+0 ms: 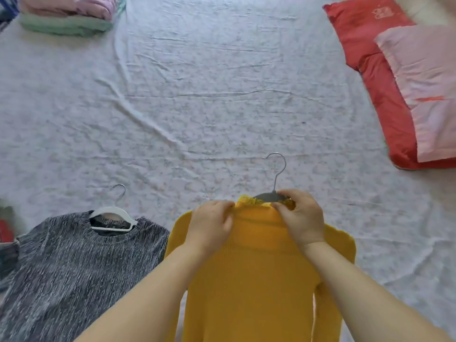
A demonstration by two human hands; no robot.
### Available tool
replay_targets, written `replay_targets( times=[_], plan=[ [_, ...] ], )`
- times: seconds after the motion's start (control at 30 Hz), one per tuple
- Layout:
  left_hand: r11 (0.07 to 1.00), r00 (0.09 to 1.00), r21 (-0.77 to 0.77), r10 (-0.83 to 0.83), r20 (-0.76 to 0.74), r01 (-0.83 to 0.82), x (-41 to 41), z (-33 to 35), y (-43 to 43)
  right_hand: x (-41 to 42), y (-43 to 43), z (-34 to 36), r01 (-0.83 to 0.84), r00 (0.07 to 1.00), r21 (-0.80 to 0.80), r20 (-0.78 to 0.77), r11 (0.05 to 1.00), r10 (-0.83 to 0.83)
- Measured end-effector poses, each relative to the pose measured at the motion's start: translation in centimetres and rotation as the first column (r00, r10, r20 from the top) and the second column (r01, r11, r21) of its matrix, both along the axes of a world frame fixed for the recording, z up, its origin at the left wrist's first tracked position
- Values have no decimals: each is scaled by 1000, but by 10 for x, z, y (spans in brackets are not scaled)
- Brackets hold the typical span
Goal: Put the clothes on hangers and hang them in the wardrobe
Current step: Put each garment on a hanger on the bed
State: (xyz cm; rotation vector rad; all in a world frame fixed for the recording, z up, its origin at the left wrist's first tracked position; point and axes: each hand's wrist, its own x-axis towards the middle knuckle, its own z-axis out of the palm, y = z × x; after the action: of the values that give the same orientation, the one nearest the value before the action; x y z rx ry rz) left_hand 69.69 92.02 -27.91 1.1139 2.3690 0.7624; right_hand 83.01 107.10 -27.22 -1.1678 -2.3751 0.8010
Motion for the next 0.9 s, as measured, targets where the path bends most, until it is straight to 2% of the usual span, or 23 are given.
replay_targets(
  times=[0.1, 0.2, 0.33, 0.47, 0.73, 0.9],
  plan=[
    [995, 999, -95, -14, -29, 12, -16, -44, 14, -25, 18, -48, -24, 996, -36, 86, 999, 28],
    [982, 999, -188, 2, -46, -10, -23, -85, 16, -46, 24, -96, -49, 969, -109, 235, 993, 73],
    [936, 998, -353, -13, -64, -10, -22, -122, 9, -52, 13, -140, -162, 871, -228, 425, 960, 248],
    [903, 998, -429, -58, -40, 35, -11, -131, 1, -29, -14, -154, -233, 802, -270, 489, 934, 342],
    [888, 991, -457, -100, -88, 49, 0, -72, -22, 3, -60, -95, -283, 803, -302, 445, 910, 397],
    [888, 991, -458, -35, -129, -29, 6, -7, -64, 4, -89, -28, -331, 816, -287, 391, 899, 426]
  ],
)
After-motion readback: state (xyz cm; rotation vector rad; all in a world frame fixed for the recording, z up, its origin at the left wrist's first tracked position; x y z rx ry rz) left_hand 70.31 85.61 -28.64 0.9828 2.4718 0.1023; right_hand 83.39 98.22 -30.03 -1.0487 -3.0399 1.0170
